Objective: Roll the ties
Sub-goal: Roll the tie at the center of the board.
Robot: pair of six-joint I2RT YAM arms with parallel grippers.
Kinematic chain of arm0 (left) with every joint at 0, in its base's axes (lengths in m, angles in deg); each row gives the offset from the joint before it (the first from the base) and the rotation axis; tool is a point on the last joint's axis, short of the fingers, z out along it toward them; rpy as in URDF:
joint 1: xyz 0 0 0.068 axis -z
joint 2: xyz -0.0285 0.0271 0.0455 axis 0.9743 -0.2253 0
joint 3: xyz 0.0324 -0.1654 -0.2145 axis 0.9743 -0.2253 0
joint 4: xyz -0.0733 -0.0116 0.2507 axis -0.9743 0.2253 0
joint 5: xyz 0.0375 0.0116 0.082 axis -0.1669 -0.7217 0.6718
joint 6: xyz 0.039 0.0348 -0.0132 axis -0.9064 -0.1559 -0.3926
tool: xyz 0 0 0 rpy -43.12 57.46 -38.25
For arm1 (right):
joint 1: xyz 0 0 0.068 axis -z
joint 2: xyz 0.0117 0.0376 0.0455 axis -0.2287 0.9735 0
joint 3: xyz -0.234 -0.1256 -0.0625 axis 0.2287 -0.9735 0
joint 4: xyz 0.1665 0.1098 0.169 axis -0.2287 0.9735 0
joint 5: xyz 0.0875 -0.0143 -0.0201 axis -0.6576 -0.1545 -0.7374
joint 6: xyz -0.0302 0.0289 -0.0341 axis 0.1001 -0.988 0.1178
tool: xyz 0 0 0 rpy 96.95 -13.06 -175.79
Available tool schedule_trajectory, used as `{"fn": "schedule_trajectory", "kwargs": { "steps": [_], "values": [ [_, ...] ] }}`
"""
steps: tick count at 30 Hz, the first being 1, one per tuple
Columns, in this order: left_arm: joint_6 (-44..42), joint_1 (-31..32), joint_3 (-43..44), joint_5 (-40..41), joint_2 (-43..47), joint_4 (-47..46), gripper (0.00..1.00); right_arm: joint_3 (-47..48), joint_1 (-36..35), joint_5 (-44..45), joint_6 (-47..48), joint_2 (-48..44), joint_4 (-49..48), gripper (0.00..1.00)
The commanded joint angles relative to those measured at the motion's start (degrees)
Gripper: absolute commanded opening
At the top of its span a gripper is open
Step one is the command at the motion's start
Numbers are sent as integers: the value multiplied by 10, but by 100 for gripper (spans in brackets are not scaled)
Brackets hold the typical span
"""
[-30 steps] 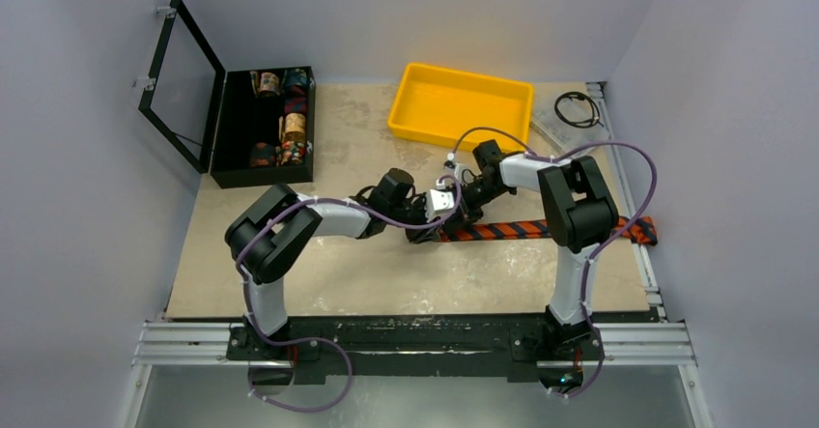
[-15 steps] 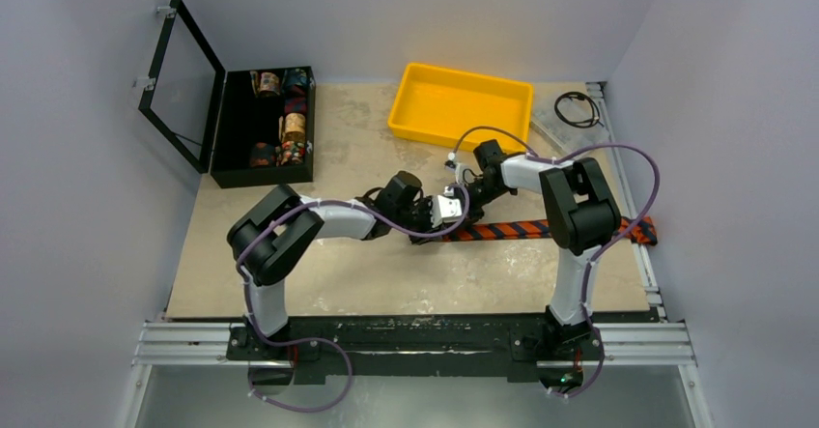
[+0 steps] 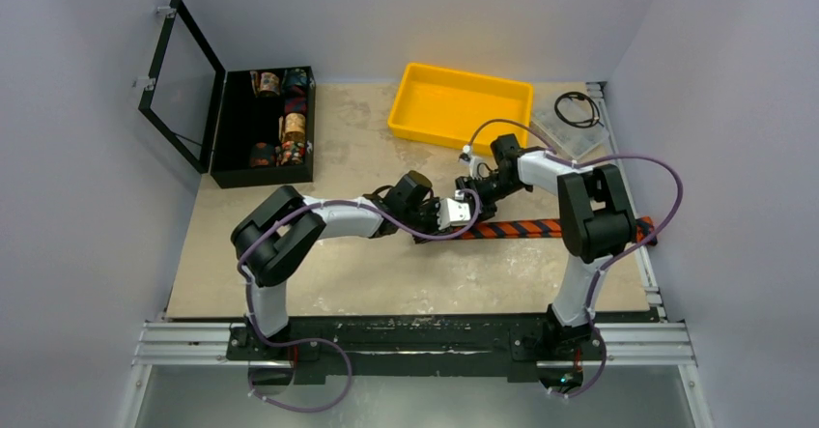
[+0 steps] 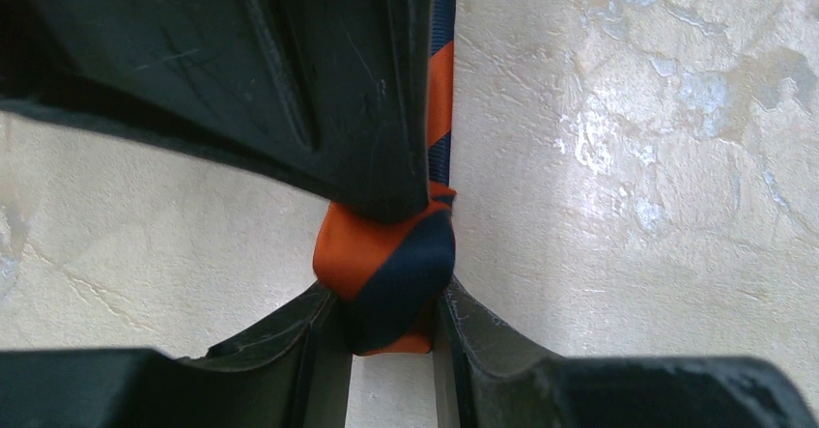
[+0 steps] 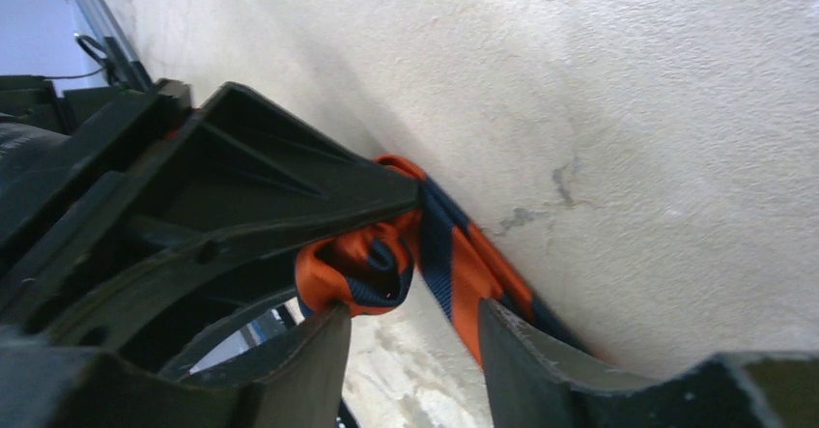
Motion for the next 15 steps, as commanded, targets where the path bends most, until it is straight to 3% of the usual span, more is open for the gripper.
{"fn": "schedule_trajectory", "kwargs": {
  "steps": [1,8,15],
  "values": [
    [-26,0,-6,59,-49,109,26,-2,-6,-59,-35,-31,-11,56],
    [-29,1,2,63,-52,118,26,8,-9,-97,-60,-3,-25,58],
    [-29,1,3,62,-52,122,26,1,-8,-120,-30,-4,20,50]
  ]
}}
